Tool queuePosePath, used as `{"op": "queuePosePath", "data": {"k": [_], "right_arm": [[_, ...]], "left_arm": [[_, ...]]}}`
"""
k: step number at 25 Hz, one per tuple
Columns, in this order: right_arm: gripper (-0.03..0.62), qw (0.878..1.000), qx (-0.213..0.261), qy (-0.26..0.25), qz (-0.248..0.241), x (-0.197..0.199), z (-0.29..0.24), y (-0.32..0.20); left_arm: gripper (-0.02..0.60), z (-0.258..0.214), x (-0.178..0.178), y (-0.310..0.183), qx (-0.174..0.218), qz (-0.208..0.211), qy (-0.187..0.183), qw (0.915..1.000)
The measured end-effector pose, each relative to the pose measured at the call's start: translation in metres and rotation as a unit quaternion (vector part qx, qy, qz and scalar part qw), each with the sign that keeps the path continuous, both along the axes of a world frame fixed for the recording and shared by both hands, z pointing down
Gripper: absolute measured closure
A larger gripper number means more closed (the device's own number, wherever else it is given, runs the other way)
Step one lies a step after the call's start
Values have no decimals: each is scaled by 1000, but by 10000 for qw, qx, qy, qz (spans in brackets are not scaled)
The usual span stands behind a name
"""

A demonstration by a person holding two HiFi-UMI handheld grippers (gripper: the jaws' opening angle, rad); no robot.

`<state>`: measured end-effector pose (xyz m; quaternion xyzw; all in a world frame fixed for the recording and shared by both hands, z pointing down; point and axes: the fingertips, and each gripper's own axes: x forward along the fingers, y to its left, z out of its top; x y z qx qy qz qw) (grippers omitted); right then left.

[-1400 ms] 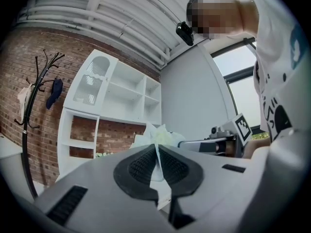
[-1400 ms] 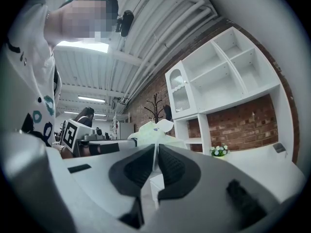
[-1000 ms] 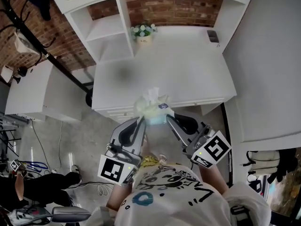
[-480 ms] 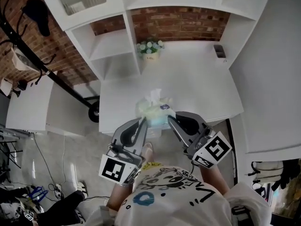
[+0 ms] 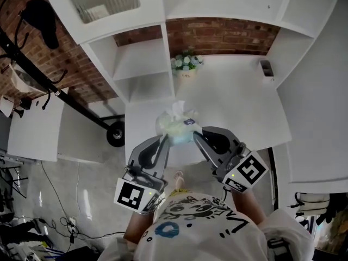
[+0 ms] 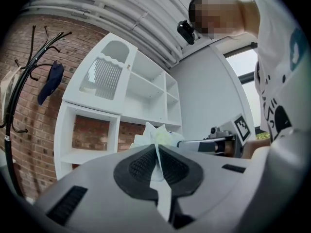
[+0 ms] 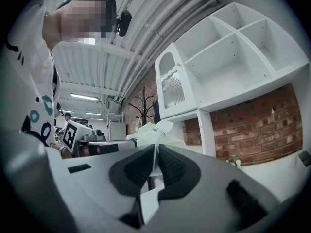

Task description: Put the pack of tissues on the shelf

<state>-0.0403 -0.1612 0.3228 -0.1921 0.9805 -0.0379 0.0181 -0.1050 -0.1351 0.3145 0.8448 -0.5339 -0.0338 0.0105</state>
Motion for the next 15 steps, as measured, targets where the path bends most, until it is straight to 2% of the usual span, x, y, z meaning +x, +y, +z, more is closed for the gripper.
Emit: {"op": "queuePosePath", "data": {"k": [15], "right_arm": [[559,9999,-23,91,-88,-102,12,-84]], "left_arm": [[561,15,-101,-81,-46,-103,-27,9999]]}}
